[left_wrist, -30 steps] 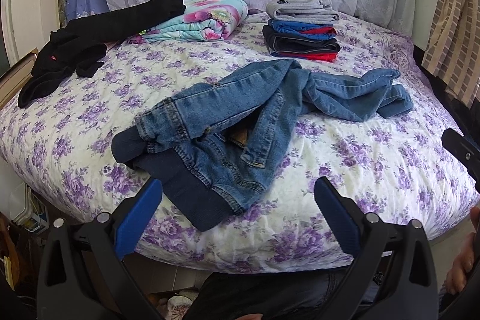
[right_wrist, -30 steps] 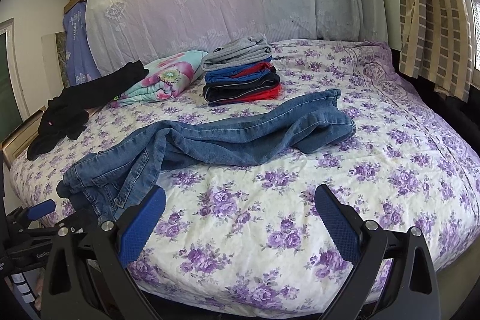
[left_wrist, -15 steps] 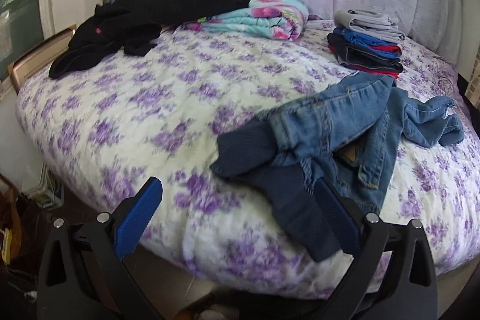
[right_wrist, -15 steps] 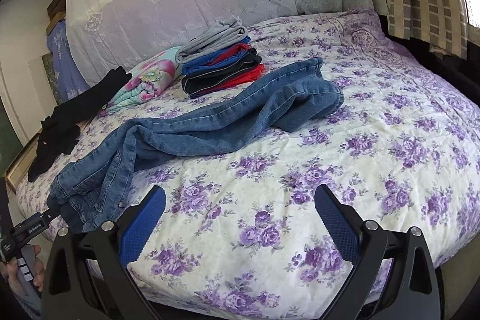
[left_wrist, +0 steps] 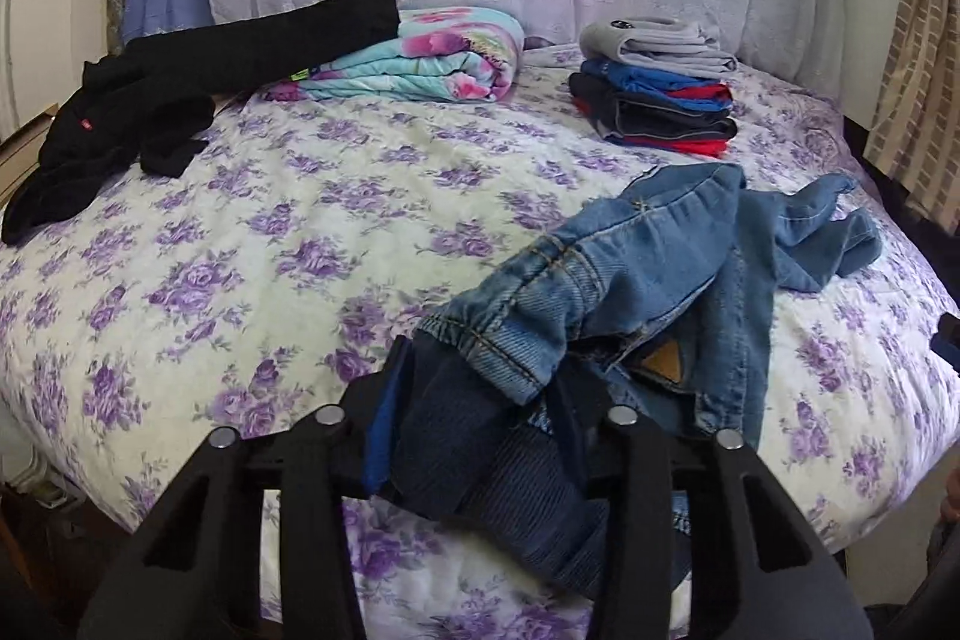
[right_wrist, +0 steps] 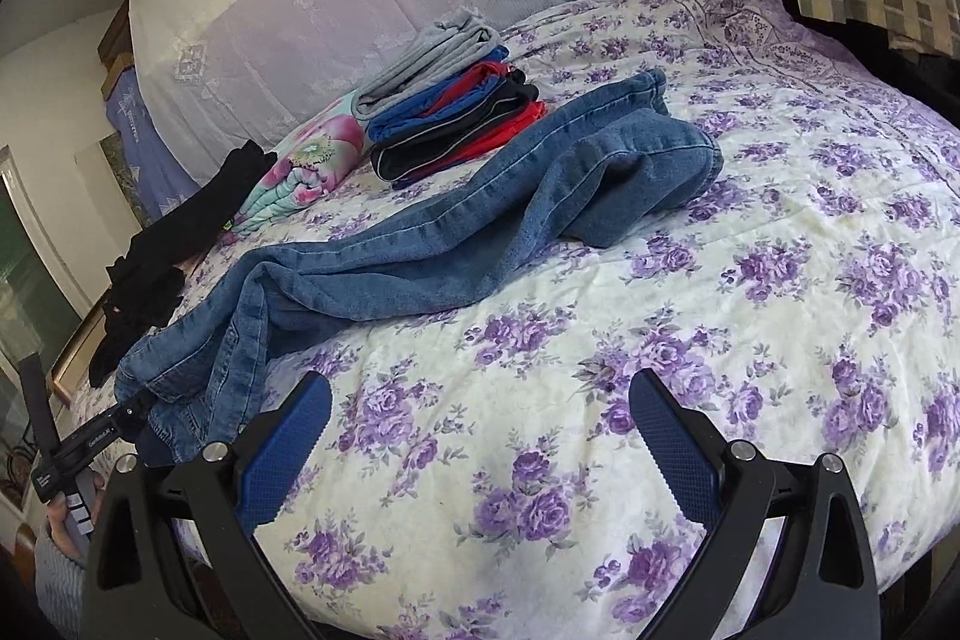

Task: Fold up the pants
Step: 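Grasp the jeans waistband with the left gripper while the right gripper grasps a leg hem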

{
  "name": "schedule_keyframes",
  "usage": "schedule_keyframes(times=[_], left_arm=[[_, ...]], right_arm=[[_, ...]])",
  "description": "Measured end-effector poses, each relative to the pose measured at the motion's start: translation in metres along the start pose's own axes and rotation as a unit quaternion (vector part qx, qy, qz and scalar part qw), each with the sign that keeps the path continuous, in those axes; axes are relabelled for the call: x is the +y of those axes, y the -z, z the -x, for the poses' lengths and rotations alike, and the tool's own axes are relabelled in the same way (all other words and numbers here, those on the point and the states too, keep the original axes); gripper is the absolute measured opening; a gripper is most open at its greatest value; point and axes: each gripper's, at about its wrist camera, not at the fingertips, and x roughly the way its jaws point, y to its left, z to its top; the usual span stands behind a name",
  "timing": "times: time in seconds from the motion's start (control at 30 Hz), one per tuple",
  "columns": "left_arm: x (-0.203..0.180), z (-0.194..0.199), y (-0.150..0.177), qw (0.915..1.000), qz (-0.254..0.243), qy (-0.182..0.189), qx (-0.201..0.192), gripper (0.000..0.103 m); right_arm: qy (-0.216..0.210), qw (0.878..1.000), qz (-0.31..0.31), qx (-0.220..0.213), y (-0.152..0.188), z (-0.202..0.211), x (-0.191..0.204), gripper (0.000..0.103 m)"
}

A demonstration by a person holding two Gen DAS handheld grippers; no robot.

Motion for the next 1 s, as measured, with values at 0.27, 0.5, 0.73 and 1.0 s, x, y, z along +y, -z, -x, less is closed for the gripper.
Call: schedule_keyframes(times=[0.27, 0.5, 0.73, 1.0], left_arm=[[0.039, -0.034, -0.105, 0.9984, 0.053, 0.011, -0.014, 0.025], [0.064, -0.156, -0.171, 0.9953, 0.076, 0.0, 0.06, 0.022], [0.117, -0.166, -0.146, 0.9853, 0.149, 0.04, 0.073, 0.019], [0.143, -0.189, -0.119, 0.9768, 0.187, -0.017, 0.103, 0.057]], right_arm=[[0.064, 0.997, 0.021, -0.025, -0.039, -0.007, -0.015, 0.099], [0.085, 0.996, -0.026, -0.028, -0.062, -0.016, -0.046, 0.099], [0.083, 0.996, 0.01, 0.014, -0.117, -0.066, -0.064, 0.099], [0.046, 0.995, -0.036, 0.083, -0.209, -0.163, -0.115, 0.099]])
